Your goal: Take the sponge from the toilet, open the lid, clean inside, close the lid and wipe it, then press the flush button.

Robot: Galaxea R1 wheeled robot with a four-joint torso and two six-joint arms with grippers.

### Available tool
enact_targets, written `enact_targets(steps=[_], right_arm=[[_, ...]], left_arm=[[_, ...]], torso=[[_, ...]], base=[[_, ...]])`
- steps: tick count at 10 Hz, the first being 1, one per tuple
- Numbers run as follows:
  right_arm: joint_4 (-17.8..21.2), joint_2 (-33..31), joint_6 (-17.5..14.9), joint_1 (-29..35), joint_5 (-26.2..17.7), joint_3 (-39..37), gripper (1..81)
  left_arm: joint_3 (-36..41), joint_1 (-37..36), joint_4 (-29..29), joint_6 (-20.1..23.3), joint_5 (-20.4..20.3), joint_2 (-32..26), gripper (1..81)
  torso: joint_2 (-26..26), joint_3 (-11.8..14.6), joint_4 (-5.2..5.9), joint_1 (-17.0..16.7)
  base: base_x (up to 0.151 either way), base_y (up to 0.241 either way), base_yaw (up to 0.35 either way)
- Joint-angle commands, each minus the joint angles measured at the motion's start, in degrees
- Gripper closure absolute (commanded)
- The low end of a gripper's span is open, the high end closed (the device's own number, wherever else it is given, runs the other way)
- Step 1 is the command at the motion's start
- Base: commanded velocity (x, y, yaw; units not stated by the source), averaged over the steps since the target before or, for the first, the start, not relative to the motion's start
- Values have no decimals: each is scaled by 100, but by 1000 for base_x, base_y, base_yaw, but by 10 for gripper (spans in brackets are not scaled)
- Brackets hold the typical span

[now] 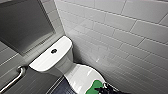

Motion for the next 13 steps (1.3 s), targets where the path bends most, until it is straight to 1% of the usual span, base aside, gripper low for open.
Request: enact_targets(steps=[1, 2, 4, 7, 9, 12, 13], right_arm=[[-69, 0, -28, 492, -222, 153, 10], [-69, 0, -28, 492, -213, 154, 10], [-121, 79, -28, 597, -222, 48, 10], [-209, 176, -28, 615, -213, -14, 10], [-376, 272, -19, 492, -187, -118, 10], [-403, 377, -28, 369, -73, -286, 10], [-403, 387, -36, 386, -72, -304, 811]], left_arm=[[-5, 124, -16, 2, 474, 8, 10], [-5, 124, -16, 2, 474, 8, 10], [-4, 124, 10, 2, 474, 17, 10], [4, 124, 28, 2, 483, 26, 10], [-5, 133, 28, 2, 483, 26, 10], [-5, 151, 28, 2, 483, 17, 10], [4, 160, 28, 2, 483, 17, 10]], torso=[[0, 19, 0, 0], [0, -116, 0, 0], [2, -190, 0, 0], [2, -182, 0, 2], [4, -183, 0, 2], [2, -182, 0, 2], [2, -183, 0, 2]], base=[[0, 0, 0], [0, 0, 0], [0, 0, 0], [0, 0, 0], [0, 0, 0], [0, 0, 0], [0, 0, 0]])
